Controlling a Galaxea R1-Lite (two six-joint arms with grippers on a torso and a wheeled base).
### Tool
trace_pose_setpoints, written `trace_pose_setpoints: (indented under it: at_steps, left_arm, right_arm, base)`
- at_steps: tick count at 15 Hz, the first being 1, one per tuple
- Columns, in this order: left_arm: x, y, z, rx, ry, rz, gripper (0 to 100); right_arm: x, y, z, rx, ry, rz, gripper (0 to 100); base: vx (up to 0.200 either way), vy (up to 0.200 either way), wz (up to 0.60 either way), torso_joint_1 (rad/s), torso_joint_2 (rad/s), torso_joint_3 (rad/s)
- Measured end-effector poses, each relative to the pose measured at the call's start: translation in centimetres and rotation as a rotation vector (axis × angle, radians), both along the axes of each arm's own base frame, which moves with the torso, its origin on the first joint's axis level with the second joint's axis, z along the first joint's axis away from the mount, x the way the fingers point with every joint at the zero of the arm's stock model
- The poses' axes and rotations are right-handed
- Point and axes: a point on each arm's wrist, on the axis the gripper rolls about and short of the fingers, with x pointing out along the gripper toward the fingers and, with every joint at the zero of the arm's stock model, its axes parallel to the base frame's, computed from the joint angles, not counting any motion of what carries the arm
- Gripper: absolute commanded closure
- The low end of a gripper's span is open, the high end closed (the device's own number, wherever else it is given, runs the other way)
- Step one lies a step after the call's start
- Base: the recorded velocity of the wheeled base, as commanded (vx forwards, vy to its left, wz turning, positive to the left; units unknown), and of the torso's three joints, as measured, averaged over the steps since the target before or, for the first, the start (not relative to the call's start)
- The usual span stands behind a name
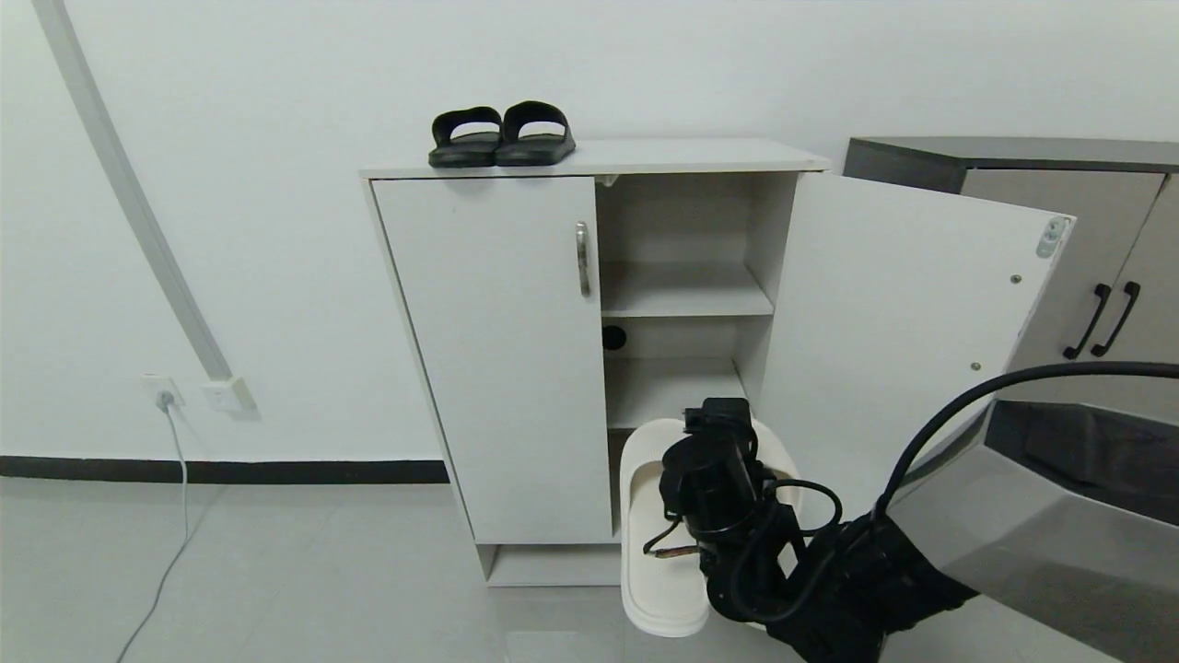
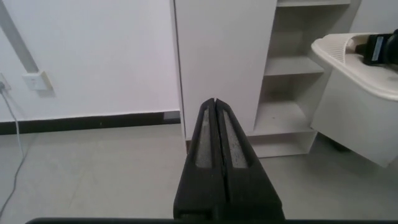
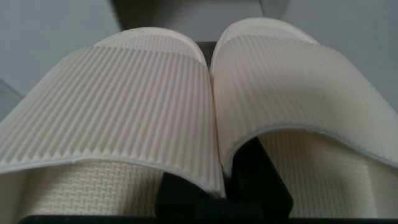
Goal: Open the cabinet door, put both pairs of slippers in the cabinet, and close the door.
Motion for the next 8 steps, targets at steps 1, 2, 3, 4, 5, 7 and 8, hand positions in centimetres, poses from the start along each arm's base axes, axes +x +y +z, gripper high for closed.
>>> trace_pose_setpoints:
  at_steps: [1,2,3,4,5,7,8]
  left_arm:
    - [0.0,0.0,0.0,0.0,-0.001,0.0,100]
    - [0.0,0.0,0.0,0.0,0.001,-0.001,100]
    - [0.0,0.0,0.0,0.0,0.0,0.0,100]
    - [0.0,0.0,0.0,0.0,0.0,0.0,100]
    - [0.0,0.0,0.0,0.0,0.0,-0.001,100]
    - [0.0,0.0,0.0,0.0,0.0,-0.001,100]
    - [0.0,0.0,0.0,0.001,0.0,-0.001,100]
  right_arm:
    - [0.1,-0.1,-0.2,-0.013,0.002,0.003,100]
    - [0.0,0.2,-0.5,-0.033,-0.004,0.02,100]
    - [0.0,0.4,-0.7,-0.034,-0.02,0.046,100]
    - [0.3,0.3,-0.9,-0.036,-0.032,0.067,100]
    - [0.5,0.5,-1.1,-0.045,-0.047,0.104,100]
    - [0.6,0.6,-1.7,-0.054,-0.044,0.117,100]
    - [0.9,0.4,-1.9,-0.056,-0.04,0.107,100]
  base:
    - [0.0,0.0,0.0,0.0,0.0,0.0]
    - [0.0,0.0,0.0,0.0,0.0,0.0]
    - [0.0,0.0,0.0,0.0,0.0,0.0]
    - [0.0,0.0,0.0,0.0,0.0,0.0]
    - [0.0,0.0,0.0,0.0,0.0,0.0]
    - [0.0,0.0,0.0,0.0,0.0,0.0]
    - [0.0,0.0,0.0,0.0,0.0,0.0]
